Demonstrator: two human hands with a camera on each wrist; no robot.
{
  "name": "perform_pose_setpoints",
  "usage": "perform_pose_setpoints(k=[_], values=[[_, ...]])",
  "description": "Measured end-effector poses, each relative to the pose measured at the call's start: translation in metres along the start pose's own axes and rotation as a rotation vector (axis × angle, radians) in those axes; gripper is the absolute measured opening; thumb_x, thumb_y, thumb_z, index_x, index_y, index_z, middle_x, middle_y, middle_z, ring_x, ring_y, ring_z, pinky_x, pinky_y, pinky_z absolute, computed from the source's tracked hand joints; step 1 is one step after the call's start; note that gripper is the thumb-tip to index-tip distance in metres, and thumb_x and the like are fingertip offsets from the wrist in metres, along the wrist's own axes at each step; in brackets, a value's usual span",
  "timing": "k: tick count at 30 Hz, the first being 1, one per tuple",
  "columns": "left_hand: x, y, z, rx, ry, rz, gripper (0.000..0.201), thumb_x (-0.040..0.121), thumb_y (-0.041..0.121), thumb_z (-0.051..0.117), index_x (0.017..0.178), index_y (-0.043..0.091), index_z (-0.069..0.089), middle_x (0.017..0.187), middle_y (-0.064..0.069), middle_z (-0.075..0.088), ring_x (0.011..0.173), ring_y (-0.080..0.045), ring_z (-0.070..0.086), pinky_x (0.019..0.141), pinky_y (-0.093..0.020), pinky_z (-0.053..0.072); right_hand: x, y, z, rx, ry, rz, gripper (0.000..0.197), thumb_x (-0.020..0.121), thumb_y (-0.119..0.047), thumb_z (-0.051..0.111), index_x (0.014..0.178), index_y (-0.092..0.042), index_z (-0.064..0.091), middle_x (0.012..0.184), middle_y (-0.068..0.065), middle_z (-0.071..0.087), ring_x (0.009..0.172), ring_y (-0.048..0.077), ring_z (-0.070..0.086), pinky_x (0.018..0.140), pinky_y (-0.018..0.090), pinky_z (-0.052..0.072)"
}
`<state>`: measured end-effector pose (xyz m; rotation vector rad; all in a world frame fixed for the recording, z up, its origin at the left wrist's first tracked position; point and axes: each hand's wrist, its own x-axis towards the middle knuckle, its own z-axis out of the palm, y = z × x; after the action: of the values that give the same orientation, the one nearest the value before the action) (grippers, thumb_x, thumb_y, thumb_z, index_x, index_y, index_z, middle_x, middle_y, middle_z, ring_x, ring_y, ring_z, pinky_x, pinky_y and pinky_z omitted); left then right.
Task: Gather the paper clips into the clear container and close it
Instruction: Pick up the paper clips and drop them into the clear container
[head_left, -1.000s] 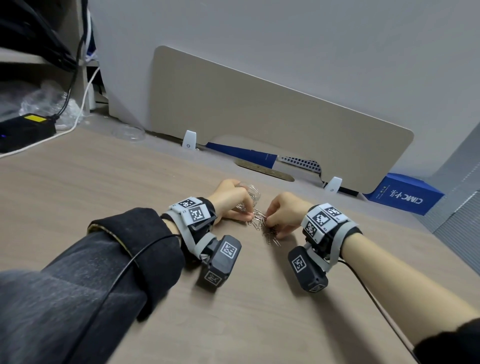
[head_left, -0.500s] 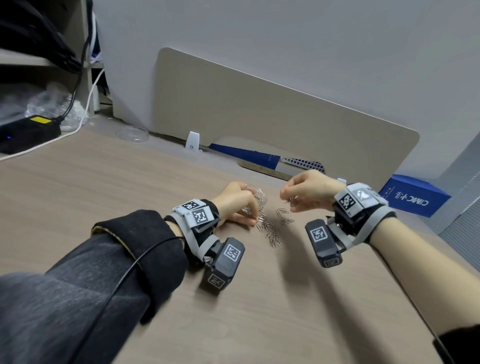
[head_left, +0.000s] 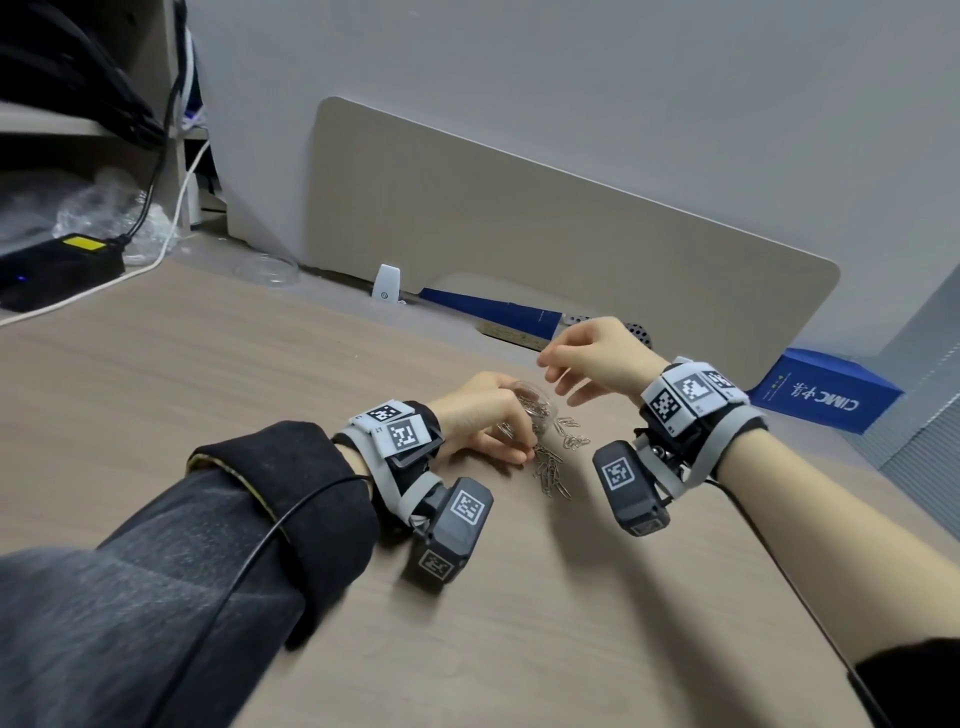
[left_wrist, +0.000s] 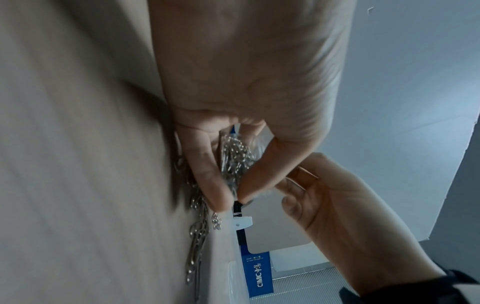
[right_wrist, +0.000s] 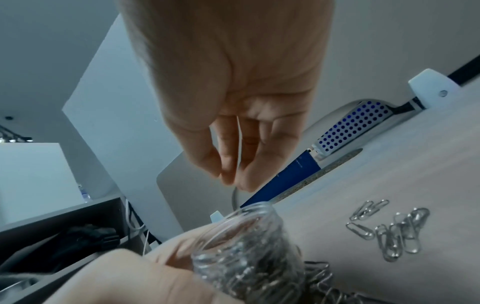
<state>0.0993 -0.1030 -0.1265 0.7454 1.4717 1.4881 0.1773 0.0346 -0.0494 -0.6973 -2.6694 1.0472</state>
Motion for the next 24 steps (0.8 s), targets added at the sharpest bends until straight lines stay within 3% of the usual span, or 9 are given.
perform_pose_setpoints(k=[3,6,8,11,13,16,20,24], values=[[0.005,0.001,-0.003,-0.056,0.112,0.032,0.061,0.069,-0.019,0.063,0.123,0.009,0.056,0.105,-0.025,0.065,0.069,-0.031,0.071,0.055,-0.029,0.061,0.003,0.011,0.001,-0.112,0.047,0.007,0.014,0.092,-0.016,0.061,0.091,-0.005,0.069,0.084,0.01,0.069,0.067,0.017,0.066,0.056,0.027,0.059],[0.007,0.003,-0.008,-0.128,0.276,0.089,0.051,0.07,-0.021,0.059,0.109,0.012,0.057,0.097,-0.022,0.063,0.064,-0.029,0.068,0.052,-0.029,0.06,0.005,0.024,0.012,-0.295,-0.023,0.01,0.012,0.092,-0.014,0.058,0.091,-0.012,0.07,0.089,0.005,0.068,0.076,0.016,0.066,0.058,0.025,0.058],[0.01,0.005,-0.013,-0.182,0.408,0.128,0.047,0.072,-0.02,0.056,0.109,0.009,0.055,0.089,-0.019,0.061,0.063,-0.028,0.064,0.05,-0.029,0.059,0.005,0.027,0.02,-0.362,-0.097,-0.059,0.014,0.09,-0.012,0.058,0.094,-0.017,0.071,0.092,-0.001,0.068,0.083,0.016,0.067,0.066,0.027,0.058],[0.016,0.005,-0.023,-0.233,0.629,0.178,0.055,0.07,-0.013,0.057,0.122,0.004,0.053,0.077,-0.015,0.063,0.061,-0.028,0.064,0.057,-0.034,0.06,0.002,0.016,0.033,-0.396,-0.204,-0.165,0.015,0.088,-0.02,0.063,0.1,-0.024,0.071,0.096,-0.008,0.067,0.096,0.012,0.063,0.079,0.025,0.049],[0.016,0.005,-0.026,-0.246,0.719,0.192,0.048,0.069,-0.01,0.056,0.115,0.003,0.056,0.073,-0.015,0.063,0.059,-0.027,0.064,0.059,-0.033,0.059,0.002,0.006,0.043,-0.422,-0.271,-0.203,0.021,0.086,-0.027,0.066,0.107,-0.028,0.069,0.11,-0.009,0.064,0.109,0.011,0.057,0.091,0.03,0.044],[0.014,0.005,-0.026,-0.237,0.73,0.181,0.035,0.071,-0.01,0.056,0.101,0.007,0.057,0.071,-0.014,0.062,0.058,-0.026,0.062,0.054,-0.029,0.056,0.002,-0.001,0.057,-0.498,-0.352,-0.258,0.026,0.081,-0.03,0.073,0.107,-0.024,0.07,0.118,-0.004,0.063,0.111,0.013,0.056,0.095,0.029,0.042],[0.014,0.004,-0.023,-0.246,0.669,0.151,0.032,0.072,-0.013,0.054,0.098,0.005,0.054,0.072,-0.015,0.058,0.059,-0.026,0.059,0.05,-0.027,0.053,-0.002,0.008,0.059,-0.491,-0.364,-0.304,0.018,0.079,-0.02,0.076,0.097,-0.016,0.074,0.102,-0.003,0.068,0.098,0.015,0.063,0.088,0.024,0.049],[0.013,0.006,-0.019,-0.263,0.626,0.13,0.027,0.074,-0.018,0.05,0.084,0.008,0.05,0.078,-0.018,0.055,0.059,-0.027,0.057,0.044,-0.024,0.051,-0.005,0.027,0.042,-0.512,-0.306,-0.261,0.007,0.079,-0.015,0.074,0.082,-0.021,0.073,0.094,0.0,0.073,0.09,0.017,0.067,0.085,0.033,0.055]])
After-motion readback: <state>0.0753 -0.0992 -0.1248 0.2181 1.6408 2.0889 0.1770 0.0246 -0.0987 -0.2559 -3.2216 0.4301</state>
